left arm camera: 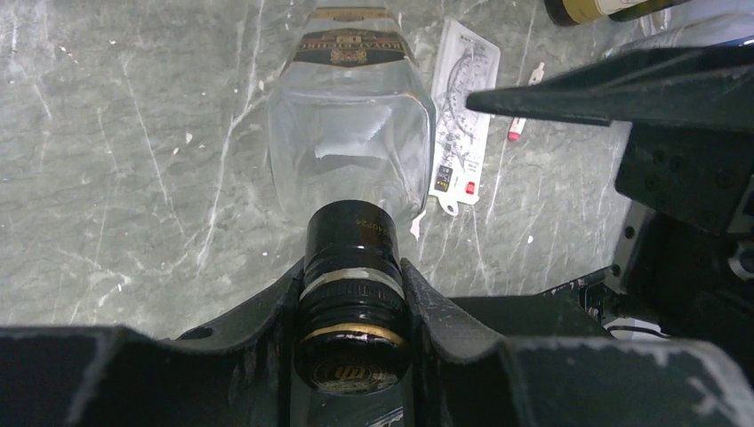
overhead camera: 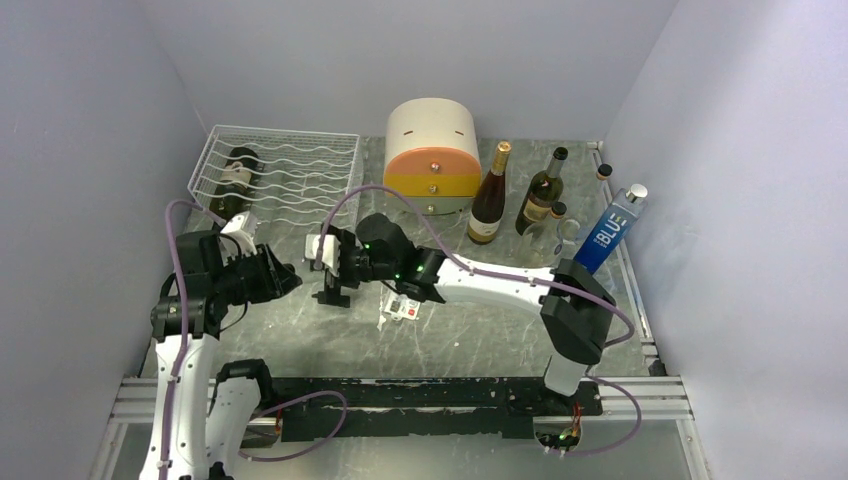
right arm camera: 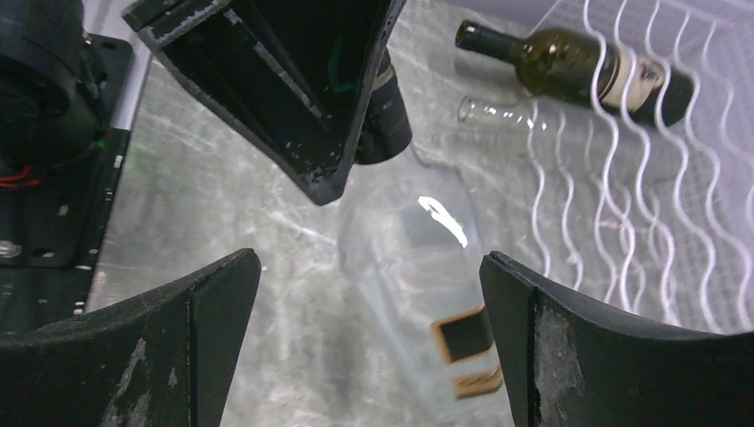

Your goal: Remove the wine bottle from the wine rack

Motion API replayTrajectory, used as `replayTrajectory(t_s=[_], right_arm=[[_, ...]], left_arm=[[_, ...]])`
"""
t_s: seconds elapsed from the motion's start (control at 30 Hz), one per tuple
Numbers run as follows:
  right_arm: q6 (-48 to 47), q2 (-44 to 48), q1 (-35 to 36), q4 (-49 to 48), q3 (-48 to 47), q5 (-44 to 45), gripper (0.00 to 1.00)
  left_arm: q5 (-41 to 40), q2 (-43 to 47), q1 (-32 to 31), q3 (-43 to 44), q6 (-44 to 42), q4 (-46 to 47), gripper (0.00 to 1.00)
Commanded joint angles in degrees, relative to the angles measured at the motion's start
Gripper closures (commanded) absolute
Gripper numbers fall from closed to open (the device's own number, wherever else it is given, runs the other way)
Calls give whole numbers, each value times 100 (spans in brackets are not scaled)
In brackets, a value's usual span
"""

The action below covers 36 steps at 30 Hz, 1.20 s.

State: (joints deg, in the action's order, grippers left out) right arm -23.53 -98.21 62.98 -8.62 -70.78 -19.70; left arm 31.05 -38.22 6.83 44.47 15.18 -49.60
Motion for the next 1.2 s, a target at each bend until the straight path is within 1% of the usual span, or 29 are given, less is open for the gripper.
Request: replayTrajectory(t_s=[0.0, 0.07, 0.17, 0.23, 0.37, 0.57, 0.67, 0.8, 0.9, 0.97, 1.03, 1.07, 1.13, 1.17], right_arm=[[-1164, -321, 14, -619, -214, -289, 0], [-1229, -532, 19, -560, -457, -213, 0], [-1360, -924, 19, -116, -994, -240, 0], [-1432, -1111, 14, 15, -1173, -285, 0], [-1506, -1280, 13, 53, -1213, -67, 0], [-1501, -1299, 5, 37, -987, 237, 1], [-1496, -1379, 6, 76, -1009, 305, 4], [-1401, -1516, -2, 171, -1205, 478, 17], [-1318, -1556, 3, 154, -1241, 441, 19], [-1246, -1521, 1, 36, -1157, 445, 27], [-1178, -1476, 3, -52, -1118, 447, 36], [-1128, -1441, -3, -132, -1103, 437, 43], [-1004, -1373, -1, -340, -1047, 392, 52], [-958, -1326, 2, -463, -1010, 378, 55]], left_arm=[[357, 205, -131, 27, -48, 410, 93], [337, 209, -161, 27, -48, 409, 93], [335, 199, -198, 37, -50, 414, 93], [304, 168, -216, 57, -58, 409, 93], [247, 130, -223, 93, -53, 380, 93], [172, 119, -226, 99, -49, 382, 93], [173, 68, -226, 111, -67, 386, 93], [159, 17, -226, 131, -76, 369, 93], [128, 56, -226, 132, -50, 364, 91], [117, 82, -226, 157, -63, 338, 81], [116, 86, -226, 200, -59, 314, 64], [73, 94, -226, 240, -55, 290, 55], [55, 96, -226, 340, -80, 272, 25], [31, 96, -226, 423, -93, 272, 16]])
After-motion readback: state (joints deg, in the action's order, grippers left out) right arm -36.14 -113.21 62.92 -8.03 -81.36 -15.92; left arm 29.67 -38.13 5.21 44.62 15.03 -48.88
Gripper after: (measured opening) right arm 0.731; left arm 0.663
